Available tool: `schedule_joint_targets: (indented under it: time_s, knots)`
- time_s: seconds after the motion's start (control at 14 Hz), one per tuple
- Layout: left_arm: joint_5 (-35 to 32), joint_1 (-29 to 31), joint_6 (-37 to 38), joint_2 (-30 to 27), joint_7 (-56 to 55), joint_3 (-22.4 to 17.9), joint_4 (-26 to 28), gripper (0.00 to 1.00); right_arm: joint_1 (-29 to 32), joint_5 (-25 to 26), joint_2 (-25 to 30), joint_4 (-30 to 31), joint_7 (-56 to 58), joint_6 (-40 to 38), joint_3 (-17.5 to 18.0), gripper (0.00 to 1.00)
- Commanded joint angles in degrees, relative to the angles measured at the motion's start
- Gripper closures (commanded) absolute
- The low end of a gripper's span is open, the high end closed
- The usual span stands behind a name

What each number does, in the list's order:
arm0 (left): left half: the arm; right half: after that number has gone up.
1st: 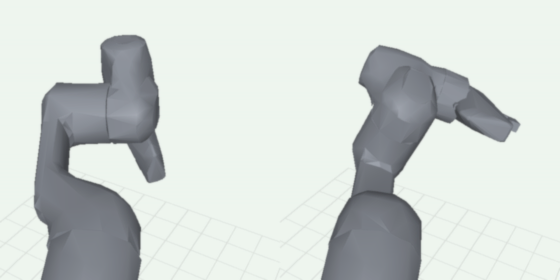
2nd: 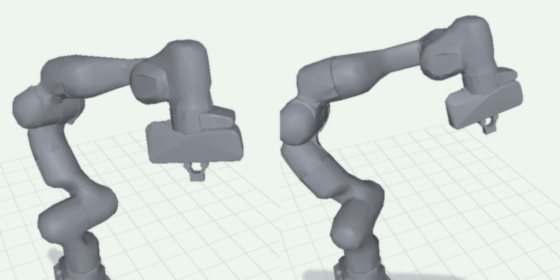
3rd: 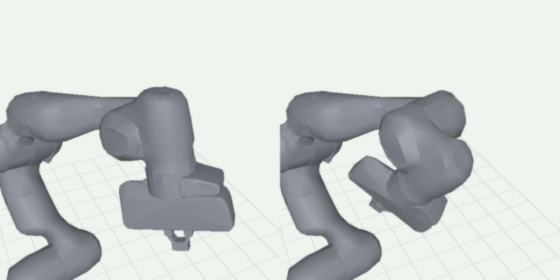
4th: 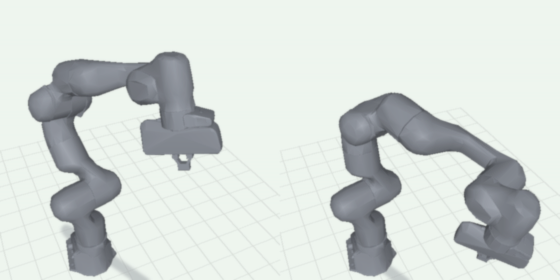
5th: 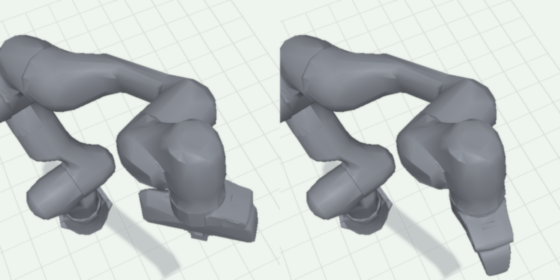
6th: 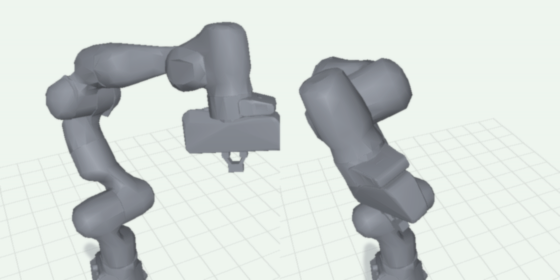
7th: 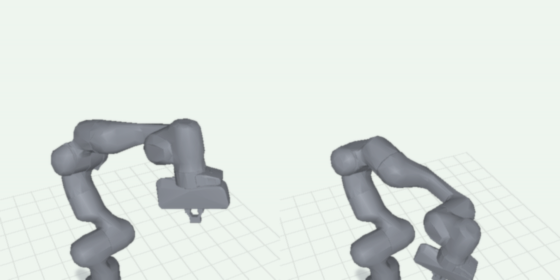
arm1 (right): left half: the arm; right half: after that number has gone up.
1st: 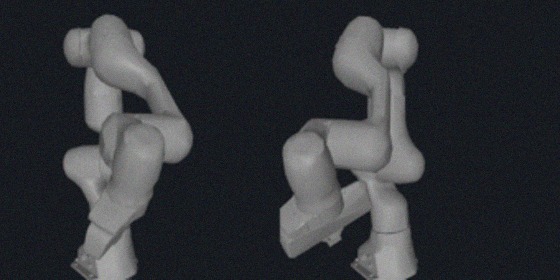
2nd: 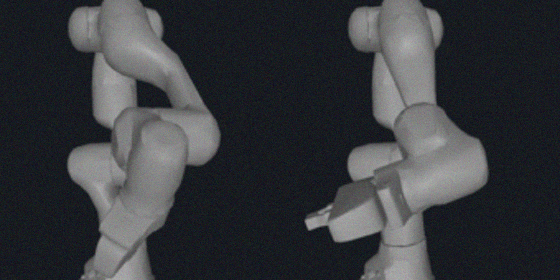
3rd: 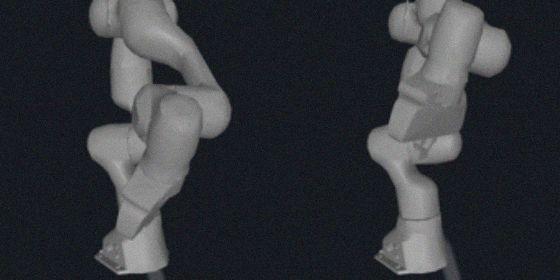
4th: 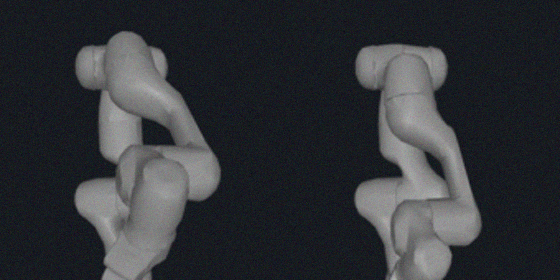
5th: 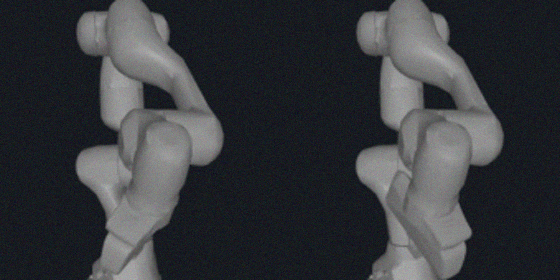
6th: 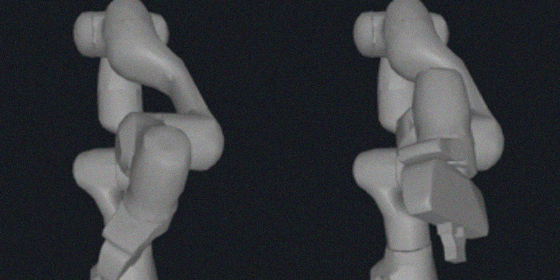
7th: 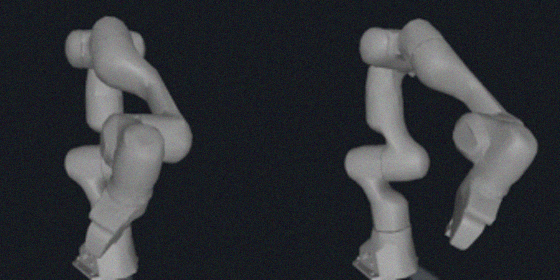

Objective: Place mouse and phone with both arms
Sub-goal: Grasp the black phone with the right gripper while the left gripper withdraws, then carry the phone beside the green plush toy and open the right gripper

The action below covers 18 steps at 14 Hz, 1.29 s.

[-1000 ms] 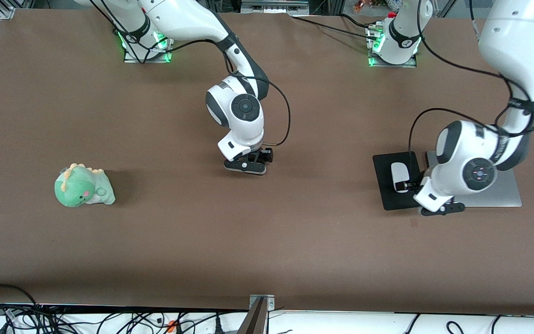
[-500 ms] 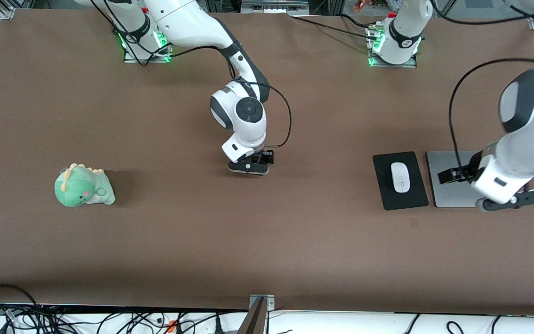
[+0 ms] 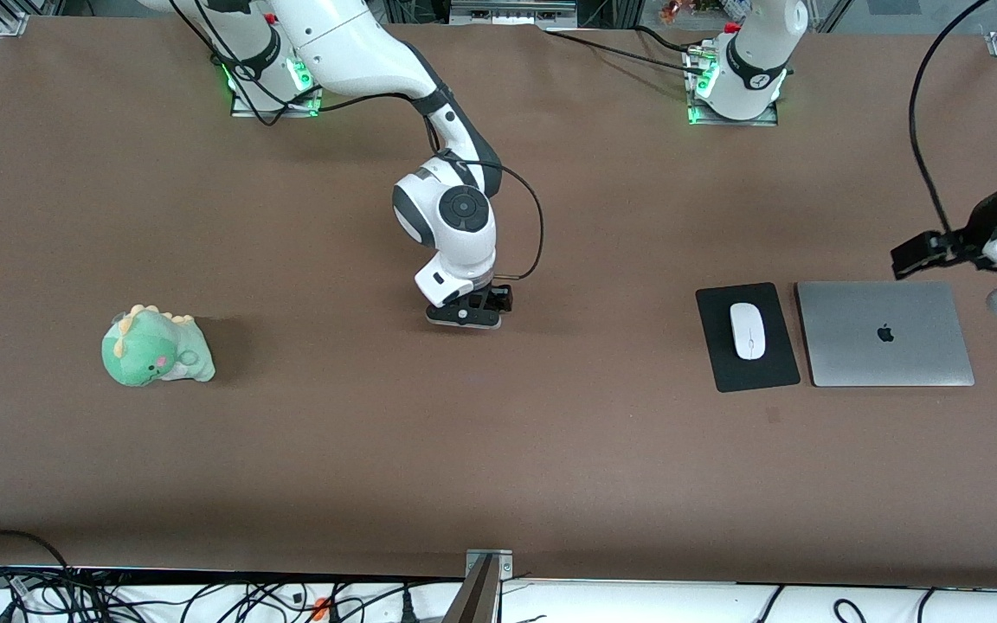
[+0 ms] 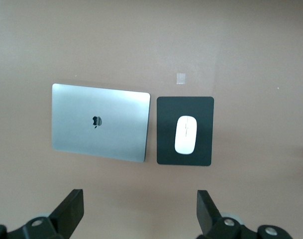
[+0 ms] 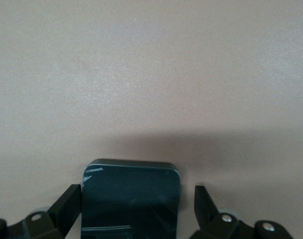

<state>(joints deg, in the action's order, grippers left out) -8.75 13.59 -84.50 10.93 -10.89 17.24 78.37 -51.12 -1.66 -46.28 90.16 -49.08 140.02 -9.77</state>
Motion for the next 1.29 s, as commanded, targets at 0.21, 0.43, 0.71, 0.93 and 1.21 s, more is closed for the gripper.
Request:
schedule_joint_targets:
  time_s: [0.21,0.43,0.71,0.93,1.21]
  knots:
    - [7.34,4.26,4.87,-6.89,3.6,-0.02,2.14,0.0,-0.47,0.78,-0.31,0.19,-1.19,1.13,-0.42,0.44]
    - [7.43,4.34,5.57,-8.38,3.6,-0.02,2.49,0.0,0.05,0.6,0.04,-0.33,0.22,0.69,-0.42,0.78]
    - [7.43,4.34,6.1,-8.91,3.51,0.33,3.36,0.0,4.26,-0.01,0.66,-5.67,6.51,-7.8,-0.33,0.81]
    - [7.52,4.34,5.93,-9.17,3.51,0.42,3.81,0.0,9.88,-2.72,1.71,-10.79,17.75,-18.71,-0.16,0.88]
    - [7.52,4.26,5.93,-9.09,3.51,0.6,3.81,0.0,18.4,-5.37,6.45,-8.17,34.19,-25.4,-0.77,0.89]
